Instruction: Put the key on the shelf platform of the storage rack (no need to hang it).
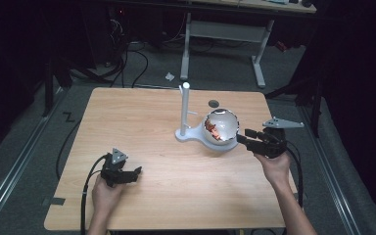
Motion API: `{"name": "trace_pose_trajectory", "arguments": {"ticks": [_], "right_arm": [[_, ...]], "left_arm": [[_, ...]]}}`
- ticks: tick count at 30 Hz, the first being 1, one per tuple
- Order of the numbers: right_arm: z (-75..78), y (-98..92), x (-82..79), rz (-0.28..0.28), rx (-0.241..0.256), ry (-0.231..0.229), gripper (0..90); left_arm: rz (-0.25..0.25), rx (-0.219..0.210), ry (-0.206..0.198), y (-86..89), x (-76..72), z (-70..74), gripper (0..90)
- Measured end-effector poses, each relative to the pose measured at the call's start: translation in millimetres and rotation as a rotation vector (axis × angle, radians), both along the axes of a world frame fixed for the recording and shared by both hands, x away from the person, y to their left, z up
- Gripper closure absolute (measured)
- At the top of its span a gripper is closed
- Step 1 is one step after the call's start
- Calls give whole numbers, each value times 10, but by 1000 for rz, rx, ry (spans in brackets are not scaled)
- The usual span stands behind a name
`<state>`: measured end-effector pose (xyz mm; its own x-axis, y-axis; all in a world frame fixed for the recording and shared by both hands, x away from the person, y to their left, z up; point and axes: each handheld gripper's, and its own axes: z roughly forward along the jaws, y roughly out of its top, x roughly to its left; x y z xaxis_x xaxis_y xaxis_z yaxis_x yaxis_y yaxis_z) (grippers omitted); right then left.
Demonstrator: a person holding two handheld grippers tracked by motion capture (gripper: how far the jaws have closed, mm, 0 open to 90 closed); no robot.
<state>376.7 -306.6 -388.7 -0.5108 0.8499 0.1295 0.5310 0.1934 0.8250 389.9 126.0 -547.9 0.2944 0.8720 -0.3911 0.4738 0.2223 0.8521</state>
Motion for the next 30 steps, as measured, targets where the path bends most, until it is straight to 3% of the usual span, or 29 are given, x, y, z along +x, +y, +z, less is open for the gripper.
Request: {"name": "trace_pose_trajectory", "arguments": {"ticks": [3, 14, 30], "right_arm": [[-24, -13, -51, -1, 31, -2, 528], [-176, -69, -195, -4, 57, 14, 527], [-448, 82, -250, 29, 82, 52, 526]], "left_arm": [[0, 1, 0, 0, 0, 0, 204], [-1, 3, 1, 1, -1, 0, 205], [-1, 3, 1, 1, -1, 0, 204]]}}
